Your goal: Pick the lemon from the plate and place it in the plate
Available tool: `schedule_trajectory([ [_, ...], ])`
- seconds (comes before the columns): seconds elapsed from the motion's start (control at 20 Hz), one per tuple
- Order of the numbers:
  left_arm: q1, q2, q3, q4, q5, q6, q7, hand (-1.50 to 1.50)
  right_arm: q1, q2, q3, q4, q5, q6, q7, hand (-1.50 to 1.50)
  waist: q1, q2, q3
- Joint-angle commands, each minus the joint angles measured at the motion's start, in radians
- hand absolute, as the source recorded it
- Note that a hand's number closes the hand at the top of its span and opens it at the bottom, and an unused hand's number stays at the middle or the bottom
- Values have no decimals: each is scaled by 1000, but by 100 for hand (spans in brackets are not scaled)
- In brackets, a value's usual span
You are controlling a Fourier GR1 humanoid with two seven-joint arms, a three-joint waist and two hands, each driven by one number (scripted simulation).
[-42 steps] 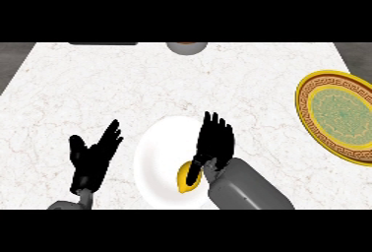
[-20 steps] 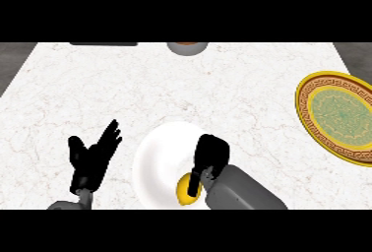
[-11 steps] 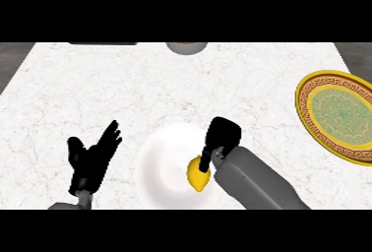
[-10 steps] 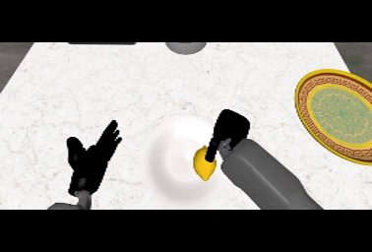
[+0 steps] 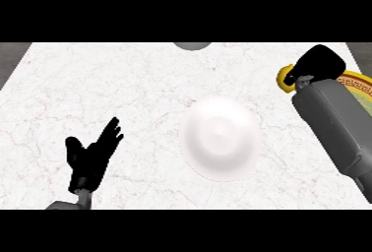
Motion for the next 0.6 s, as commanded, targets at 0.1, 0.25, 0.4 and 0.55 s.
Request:
schedule_trajectory([
  [0.1,-18,-11,-25,-4,-7,-12,5,0,-136,-140,-88,121,197,-211,243,150,45,16,0],
  [0.25,-23,0,-21,0,-1,-23,14,0,-169,-180,-121,153,283,-269,281,150,56,17,0],
  [0.4,-41,-9,-28,6,-12,-16,16,0,-178,-202,-157,189,359,-318,298,150,51,22,3],
  [0.55,-42,-12,-28,7,-10,-12,26,0,-195,-225,-209,200,422,-375,298,150,48,15,4],
])
